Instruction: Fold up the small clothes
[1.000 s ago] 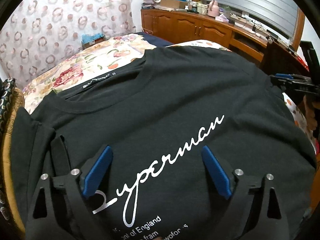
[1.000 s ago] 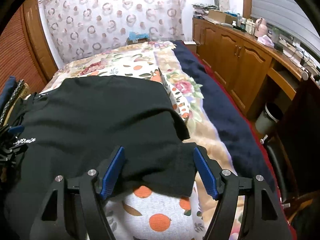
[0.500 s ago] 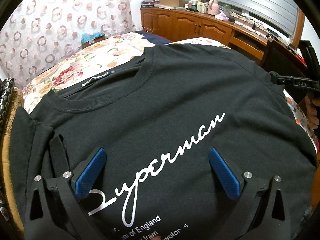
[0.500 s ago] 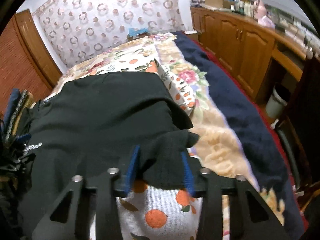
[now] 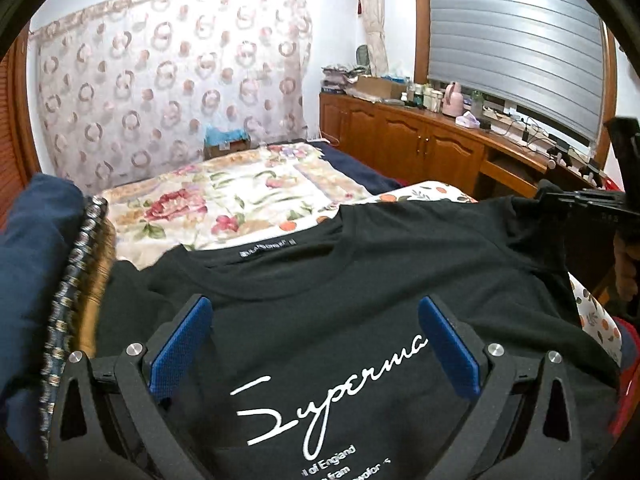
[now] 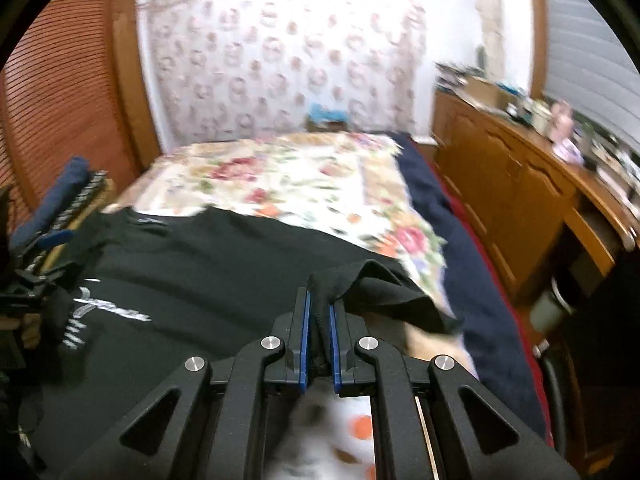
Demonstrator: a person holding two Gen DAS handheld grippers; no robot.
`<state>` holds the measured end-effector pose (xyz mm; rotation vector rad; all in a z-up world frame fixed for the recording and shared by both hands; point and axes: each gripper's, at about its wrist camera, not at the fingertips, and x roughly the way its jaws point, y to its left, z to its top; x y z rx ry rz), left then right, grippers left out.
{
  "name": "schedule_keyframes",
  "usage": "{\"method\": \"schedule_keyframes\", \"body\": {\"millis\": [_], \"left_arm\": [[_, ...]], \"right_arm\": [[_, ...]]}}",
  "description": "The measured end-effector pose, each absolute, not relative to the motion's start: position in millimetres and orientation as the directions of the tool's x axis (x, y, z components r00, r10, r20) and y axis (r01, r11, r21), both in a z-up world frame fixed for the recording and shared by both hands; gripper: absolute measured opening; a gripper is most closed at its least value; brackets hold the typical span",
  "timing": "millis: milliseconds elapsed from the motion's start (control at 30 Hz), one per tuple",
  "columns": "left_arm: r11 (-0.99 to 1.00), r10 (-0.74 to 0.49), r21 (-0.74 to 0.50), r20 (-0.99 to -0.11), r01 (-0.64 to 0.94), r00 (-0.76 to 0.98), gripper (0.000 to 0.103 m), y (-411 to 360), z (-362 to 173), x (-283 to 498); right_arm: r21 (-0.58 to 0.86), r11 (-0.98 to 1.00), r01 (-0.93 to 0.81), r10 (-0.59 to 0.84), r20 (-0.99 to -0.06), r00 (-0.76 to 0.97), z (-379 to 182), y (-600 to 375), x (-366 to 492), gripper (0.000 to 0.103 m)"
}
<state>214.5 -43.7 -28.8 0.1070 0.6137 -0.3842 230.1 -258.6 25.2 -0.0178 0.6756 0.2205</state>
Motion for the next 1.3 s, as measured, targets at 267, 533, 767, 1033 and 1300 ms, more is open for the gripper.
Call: {"method": "schedule_keyframes", "body": {"millis": [267, 533, 767, 1033, 1300], "left_arm": [[0.917, -0.355, -0.054, -0.566, 0.396, 0.744, 0.103, -33, -26, 211], [0.915, -0.361, -0.062, -0.571, 0.399, 0.738, 0.103, -31, -30, 211], [0.916, -0.355, -0.055, -0.571, 0.397, 0.740, 0.103, -30, -31, 210], [0.917, -0.353, -0.056, -0.575, 0.395, 0.738, 0.103, -28, -34, 210], [0.921, -0.343, -0.051, -0.579, 0.387, 0.740, 0.103, -25, -39, 212]], "right_arm": [[0.076, 0.927, -0.367, 0.318, -0.677, 0.664, 2, -210, 229, 0.018], [0.037, 0.923, -0.382, 0.291, -0.715, 0.636, 1, -211, 243, 0.048], [0.009, 0.961, -0.278, 0.202, -0.706, 0.678, 9, -221, 243, 0.049], [0.113, 0.988, -0.106, 0.155, -0.755, 0.637, -26, -254, 283, 0.049], [0.175, 0.962, -0.211, 0.270, -0.737, 0.619, -18, -234, 293, 0.003]]}}
